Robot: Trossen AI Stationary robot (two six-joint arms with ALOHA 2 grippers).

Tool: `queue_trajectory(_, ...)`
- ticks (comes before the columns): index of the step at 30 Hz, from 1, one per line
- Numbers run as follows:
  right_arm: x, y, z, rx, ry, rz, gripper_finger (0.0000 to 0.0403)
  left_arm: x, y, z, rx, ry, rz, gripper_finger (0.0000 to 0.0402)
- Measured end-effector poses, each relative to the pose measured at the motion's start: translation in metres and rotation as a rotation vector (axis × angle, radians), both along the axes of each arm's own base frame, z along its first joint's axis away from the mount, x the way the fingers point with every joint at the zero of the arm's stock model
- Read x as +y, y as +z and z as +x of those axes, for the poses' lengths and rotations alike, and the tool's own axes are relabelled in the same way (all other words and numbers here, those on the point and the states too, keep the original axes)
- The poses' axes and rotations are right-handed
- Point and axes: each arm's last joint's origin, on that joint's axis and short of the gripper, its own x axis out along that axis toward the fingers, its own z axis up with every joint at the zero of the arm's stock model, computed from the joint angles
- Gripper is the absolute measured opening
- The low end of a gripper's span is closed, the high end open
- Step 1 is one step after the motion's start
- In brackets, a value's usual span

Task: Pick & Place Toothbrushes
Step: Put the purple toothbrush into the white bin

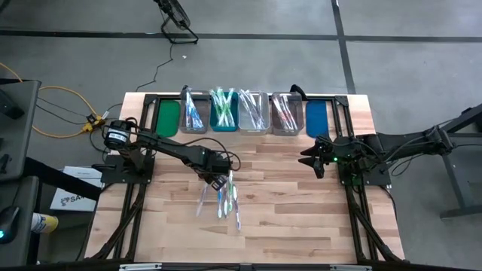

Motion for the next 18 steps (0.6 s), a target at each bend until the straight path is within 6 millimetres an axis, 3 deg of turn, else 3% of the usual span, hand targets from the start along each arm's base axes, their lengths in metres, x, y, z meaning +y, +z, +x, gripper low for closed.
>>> queue_trajectory(8,0.000,0.000,0.000,-0.001,-0.007,-0.004,0.0174,0.000,0.000,0.000,0.007,-0.067,0.007,0.0011)
queue_trajectory(13,0.000,0.000,0.000,-0.001,-0.010,0.000,0.0174,0.000,0.001,0.001,0.004,-0.132,0.014,0.0010)
queue_trajectory(18,-0.001,0.000,0.000,-0.010,-0.070,0.019,0.0174,0.000,0.020,0.015,-0.068,-0.268,0.037,0.0004)
